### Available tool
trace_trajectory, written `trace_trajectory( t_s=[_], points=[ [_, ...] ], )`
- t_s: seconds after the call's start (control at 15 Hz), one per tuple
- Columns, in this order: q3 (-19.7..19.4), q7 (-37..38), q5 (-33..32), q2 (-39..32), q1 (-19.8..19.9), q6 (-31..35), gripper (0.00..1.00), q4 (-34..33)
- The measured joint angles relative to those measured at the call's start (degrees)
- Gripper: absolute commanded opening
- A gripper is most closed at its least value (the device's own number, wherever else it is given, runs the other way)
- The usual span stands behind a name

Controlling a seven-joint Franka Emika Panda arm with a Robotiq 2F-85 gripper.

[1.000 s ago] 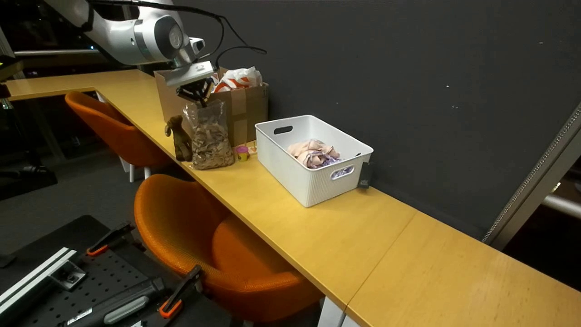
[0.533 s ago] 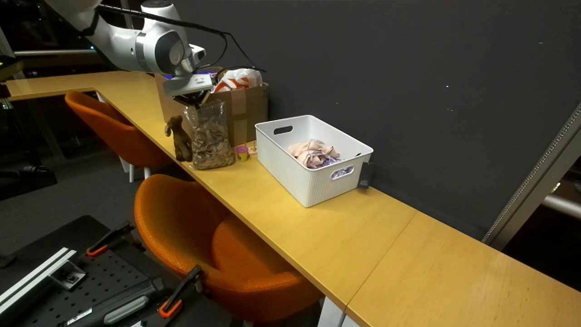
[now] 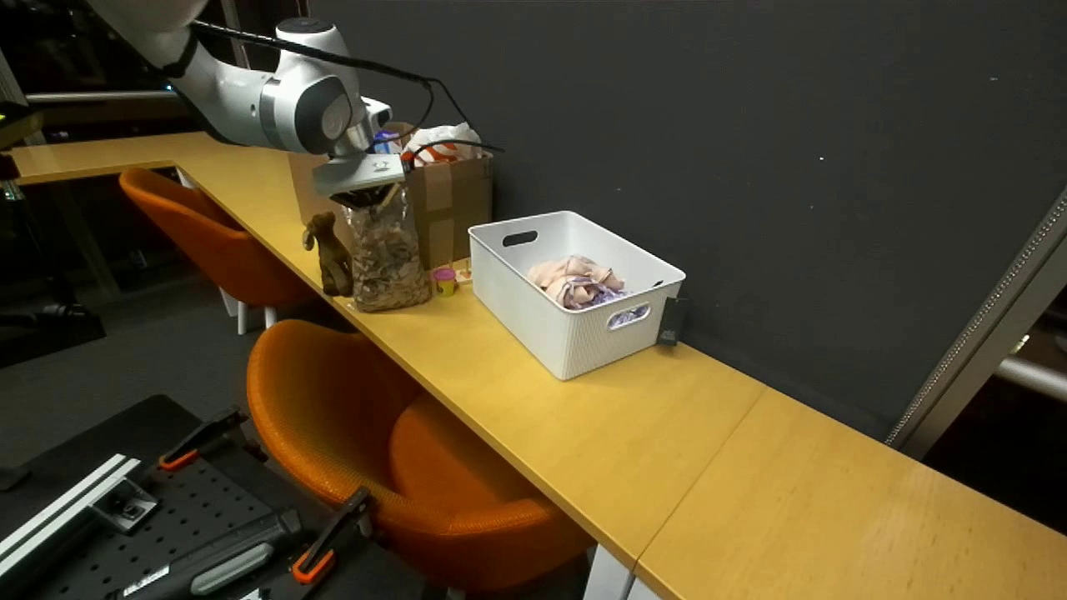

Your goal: Put some rubber bands on the counter

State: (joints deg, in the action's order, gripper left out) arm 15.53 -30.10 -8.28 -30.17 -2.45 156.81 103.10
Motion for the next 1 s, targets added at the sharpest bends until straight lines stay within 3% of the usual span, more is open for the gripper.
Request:
trace_trajectory(
  t_s=[0.87, 0.93, 1.0],
  points=[
    [0.1, -4.1, 0.0, -3.4, 1.4, 0.9, 0.00, -1.7],
    [0.2, -4.5, 0.0, -4.0, 1.6, 1.1, 0.26, -2.0],
    [0.4, -4.8, 0.0, -4.4, 1.7, 1.3, 0.27, -2.2]
  ],
)
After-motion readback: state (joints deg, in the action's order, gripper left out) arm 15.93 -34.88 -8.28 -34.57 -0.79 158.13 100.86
